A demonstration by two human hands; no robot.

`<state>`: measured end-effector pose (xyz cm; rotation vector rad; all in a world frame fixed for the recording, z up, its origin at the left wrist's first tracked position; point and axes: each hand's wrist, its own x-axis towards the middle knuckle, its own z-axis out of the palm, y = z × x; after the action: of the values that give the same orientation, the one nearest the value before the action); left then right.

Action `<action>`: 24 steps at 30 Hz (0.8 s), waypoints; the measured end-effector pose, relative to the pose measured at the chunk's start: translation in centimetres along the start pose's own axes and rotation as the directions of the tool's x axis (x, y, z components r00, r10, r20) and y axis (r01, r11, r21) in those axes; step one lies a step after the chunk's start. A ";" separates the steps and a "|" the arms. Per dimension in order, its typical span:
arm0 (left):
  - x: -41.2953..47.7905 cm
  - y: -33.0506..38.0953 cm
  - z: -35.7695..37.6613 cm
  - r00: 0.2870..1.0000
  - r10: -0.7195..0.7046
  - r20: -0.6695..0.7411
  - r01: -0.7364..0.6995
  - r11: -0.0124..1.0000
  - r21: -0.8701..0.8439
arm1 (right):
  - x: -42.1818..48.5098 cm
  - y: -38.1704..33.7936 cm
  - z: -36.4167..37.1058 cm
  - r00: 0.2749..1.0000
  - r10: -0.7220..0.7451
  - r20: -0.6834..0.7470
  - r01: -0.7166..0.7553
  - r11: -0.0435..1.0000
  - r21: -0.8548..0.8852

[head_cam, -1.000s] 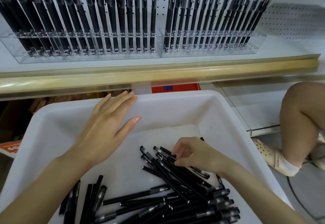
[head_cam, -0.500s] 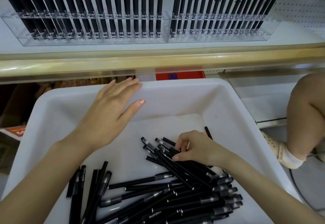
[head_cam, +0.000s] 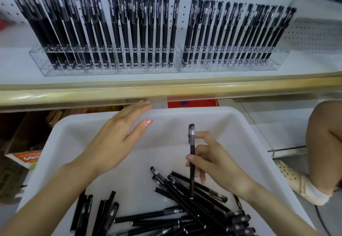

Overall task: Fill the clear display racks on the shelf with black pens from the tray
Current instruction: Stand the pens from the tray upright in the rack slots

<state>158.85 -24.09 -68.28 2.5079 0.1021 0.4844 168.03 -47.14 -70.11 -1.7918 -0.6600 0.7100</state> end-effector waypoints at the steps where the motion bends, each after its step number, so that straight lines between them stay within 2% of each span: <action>1: 0.3 0.4 -0.4 1.000 0.021 -0.014 -0.021 1.000 0.008 | 0.1 -0.8 -0.5 1.000 -0.030 -0.006 0.030 0.999 0.033; 3: 1.1 1.2 -1.3 0.993 0.116 0.016 -0.117 0.987 0.114 | 0.4 -2.3 -1.8 0.997 -0.077 -0.003 0.077 0.995 0.069; 6: 2.8 2.3 -2.8 0.965 0.244 0.093 -0.261 0.919 0.296 | 1.2 -4.7 -3.7 0.982 -0.186 -0.005 0.186 0.982 -0.006; 10: 5.9 3.6 -5.2 0.961 0.274 0.028 -0.268 0.909 0.319 | 3.0 -9.1 -6.8 0.890 -0.452 -0.052 0.421 0.862 -0.284; 12: 7.6 4.6 -6.0 0.960 0.279 0.002 -0.263 0.903 0.340 | 3.8 -11.9 -8.5 0.843 -0.532 -0.078 0.479 0.809 -0.342; 17: 10.9 6.9 -5.6 0.958 0.276 0.083 -0.282 0.840 0.464 | 6.3 -16.8 -11.8 0.800 -0.591 -0.104 0.500 0.752 -0.428; 21: 12.8 7.1 -3.6 0.958 0.199 0.208 -0.285 0.755 0.590 | 8.9 -18.5 -13.4 0.762 -0.604 -0.235 0.479 0.769 -0.423; 24: 13.6 6.8 -2.3 0.971 0.161 0.175 -0.234 0.766 0.599 | 11.1 -19.0 -14.1 0.741 -0.585 -0.329 0.471 0.803 -0.365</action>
<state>170.48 -26.10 -58.46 3.2156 -0.0658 0.4386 183.90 -42.21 -49.95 -1.7792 -0.9368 -0.1790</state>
